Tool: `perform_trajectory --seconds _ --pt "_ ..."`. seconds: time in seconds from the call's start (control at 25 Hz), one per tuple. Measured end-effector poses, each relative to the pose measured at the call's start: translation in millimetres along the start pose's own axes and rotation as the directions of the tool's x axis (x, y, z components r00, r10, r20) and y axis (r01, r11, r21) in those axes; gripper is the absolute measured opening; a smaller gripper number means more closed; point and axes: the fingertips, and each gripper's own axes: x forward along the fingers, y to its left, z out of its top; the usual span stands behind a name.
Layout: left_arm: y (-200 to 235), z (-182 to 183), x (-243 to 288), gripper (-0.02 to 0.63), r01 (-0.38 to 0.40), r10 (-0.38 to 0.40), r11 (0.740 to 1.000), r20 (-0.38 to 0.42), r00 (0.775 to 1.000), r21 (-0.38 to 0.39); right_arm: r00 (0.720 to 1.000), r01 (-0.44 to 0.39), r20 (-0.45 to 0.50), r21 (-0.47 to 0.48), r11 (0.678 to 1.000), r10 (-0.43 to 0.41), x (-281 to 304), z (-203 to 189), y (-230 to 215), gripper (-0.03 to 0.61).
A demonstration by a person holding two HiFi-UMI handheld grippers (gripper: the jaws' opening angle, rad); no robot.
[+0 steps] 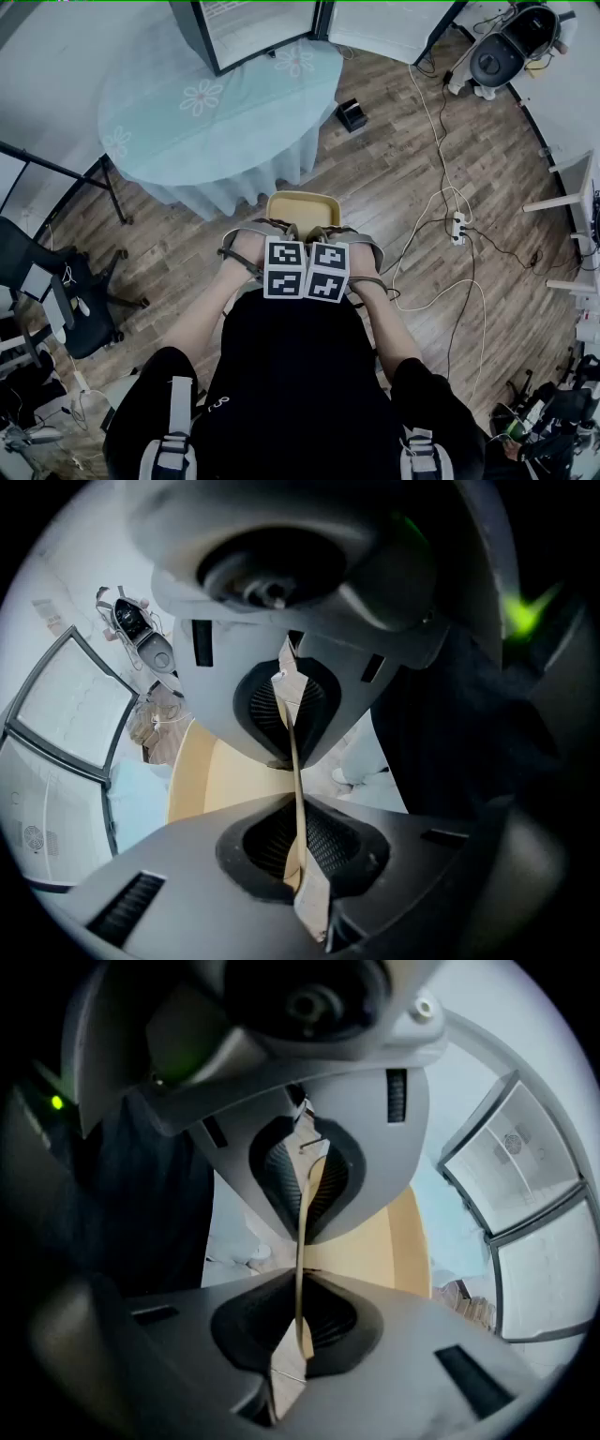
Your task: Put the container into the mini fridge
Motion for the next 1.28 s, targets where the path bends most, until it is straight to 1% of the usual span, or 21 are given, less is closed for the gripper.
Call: perform_trajectory --seconds 0.36,0.6,0.88,1.04,1.16,1.28 --pt "-9.5 -7.3 -0.2 0.017 0.014 -0.013 0.999 0.027 1.000 -0.030 1.000 -0.025 -0.008 -0.024 0.999 0.025 4.1 8.6 7.9 0.009" --pt "-12.2 -10.1 0.7 0.017 0.002 -0.002 0.999 0.019 1.000 -0.047 1.000 -0.014 0.003 -0.033 0.999 0.014 6.4 10.9 10.2 0.009" --pt "-23.1 -0.8 4.4 0.017 0.008 -0.007 0.998 0.016 1.000 -0.069 0.999 -0.022 0.033 -0.027 0.999 0.023 5.2 2.7 21.6 0.009" --pt "-35.7 3.6 13.0 0.017 0.033 -0.032 0.997 0.009 0.999 -0.077 0.998 -0.039 0.055 -0.026 0.999 0.040 11.1 -3.6 34.6 0.009" --pt "-35.2 13.3 18.3 0.017 0.043 -0.043 0.997 0.003 0.999 -0.065 0.998 -0.031 0.058 -0.010 0.999 0.031 10.5 -15.2 35.6 0.009" --pt "-29.0 25.6 22.2 0.017 0.035 -0.035 0.998 -0.006 0.999 -0.045 0.998 -0.014 0.053 -0.003 1.000 0.015 7.4 -28.6 31.7 0.009"
